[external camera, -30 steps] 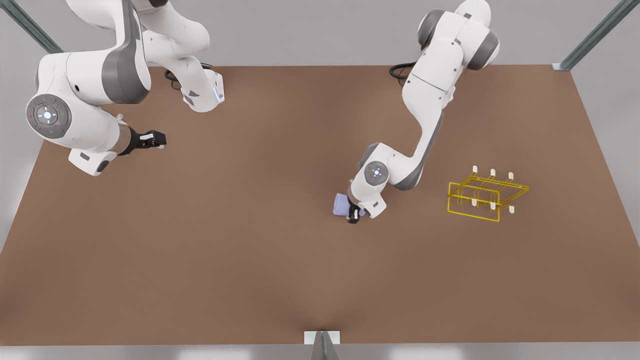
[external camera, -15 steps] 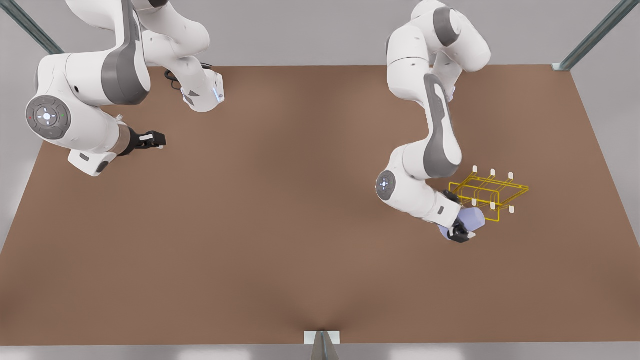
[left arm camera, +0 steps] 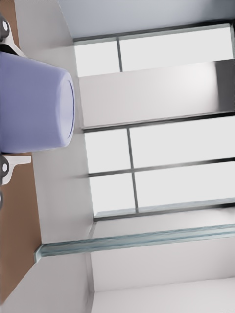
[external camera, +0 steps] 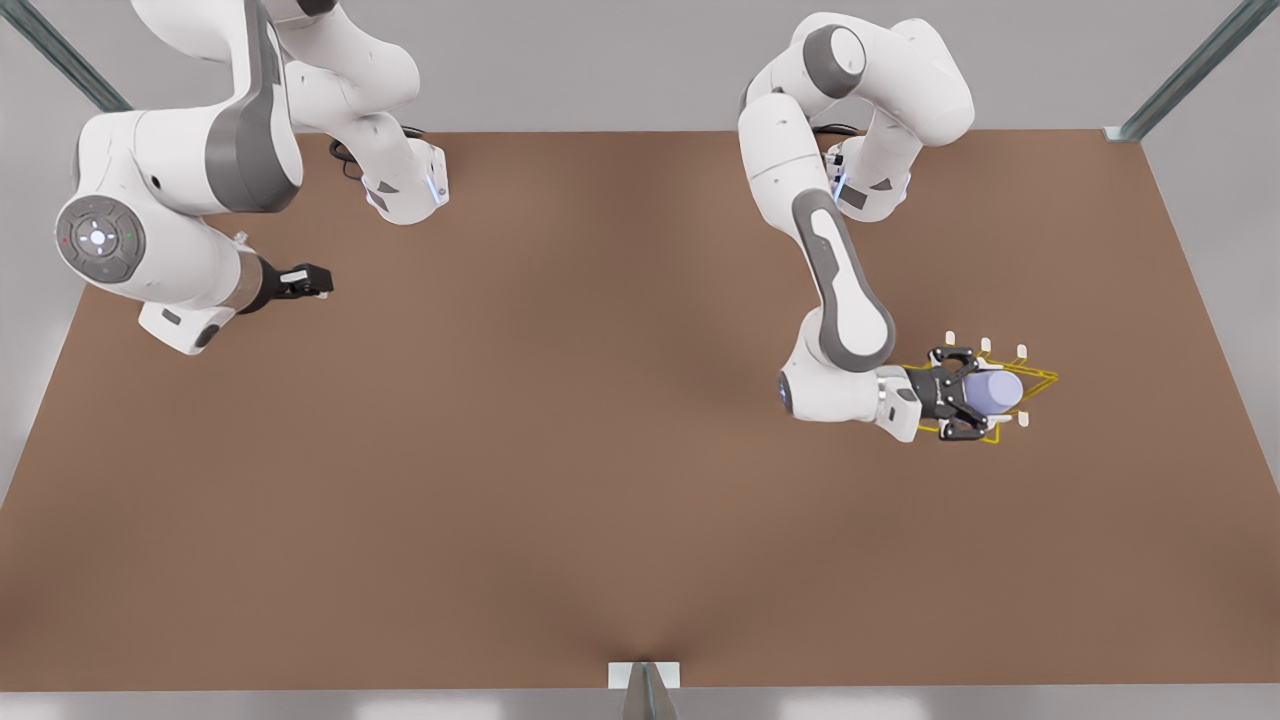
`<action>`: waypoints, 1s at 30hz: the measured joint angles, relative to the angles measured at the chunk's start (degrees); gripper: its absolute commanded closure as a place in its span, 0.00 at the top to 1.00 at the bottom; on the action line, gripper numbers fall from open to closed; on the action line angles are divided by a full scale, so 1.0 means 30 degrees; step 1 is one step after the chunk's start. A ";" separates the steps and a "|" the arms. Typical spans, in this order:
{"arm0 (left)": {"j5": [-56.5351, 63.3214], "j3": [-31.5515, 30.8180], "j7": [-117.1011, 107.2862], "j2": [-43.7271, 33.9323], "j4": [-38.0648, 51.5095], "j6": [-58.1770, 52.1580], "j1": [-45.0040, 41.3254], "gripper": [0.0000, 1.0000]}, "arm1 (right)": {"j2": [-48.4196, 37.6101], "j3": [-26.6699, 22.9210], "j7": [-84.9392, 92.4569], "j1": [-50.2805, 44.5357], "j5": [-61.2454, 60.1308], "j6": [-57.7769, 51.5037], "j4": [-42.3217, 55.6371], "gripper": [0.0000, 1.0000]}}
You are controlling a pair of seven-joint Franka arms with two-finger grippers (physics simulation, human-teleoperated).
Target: Place the cup on the cup holder
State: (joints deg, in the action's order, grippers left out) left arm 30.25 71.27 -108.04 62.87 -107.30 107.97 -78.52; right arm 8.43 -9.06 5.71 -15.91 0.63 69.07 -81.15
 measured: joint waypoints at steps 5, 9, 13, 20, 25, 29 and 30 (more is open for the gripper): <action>0.0088 -0.0851 -0.0184 0.0051 -0.0592 0.0379 0.0067 0.75 | 0.0081 0.0011 -0.0005 -0.0015 0.0002 0.0009 0.0000 1.00; 0.0017 -0.1486 -0.0591 0.0188 -0.0619 0.0835 0.0732 0.76 | 0.0109 0.0002 -0.0006 -0.0008 -0.0004 0.0021 0.0000 1.00; 0.0021 -0.1876 -0.1129 0.0302 -0.0596 0.1384 0.1307 0.81 | 0.0129 -0.0003 -0.0005 -0.0033 -0.0001 0.0032 0.0000 1.00; 0.0050 -0.0857 -0.1684 -0.1101 -0.0608 0.1394 0.0150 1.00 | 0.0167 -0.0001 -0.0009 -0.0040 0.0002 0.0041 0.0000 1.00; -0.8898 0.1031 0.2713 -0.7669 0.9562 -0.5218 -0.0397 1.00 | 0.0170 0.0007 -0.0005 -0.0028 0.0001 0.0043 0.0008 1.00; -1.2178 -0.6250 0.9527 -1.1542 1.3537 -0.9806 0.6048 1.00 | 0.0170 0.0000 -0.0002 -0.0027 0.0001 0.0044 0.0028 1.00; -1.2342 -1.0567 1.0891 -1.2722 1.3954 -1.0436 0.9618 1.00 | 0.0170 -0.0004 -0.0001 -0.0029 0.0001 0.0044 0.0028 1.00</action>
State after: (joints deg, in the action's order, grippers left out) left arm -6.78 39.57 -75.37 24.70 -65.43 76.66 -49.66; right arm 8.94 -9.08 5.71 -16.00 0.64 69.20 -81.06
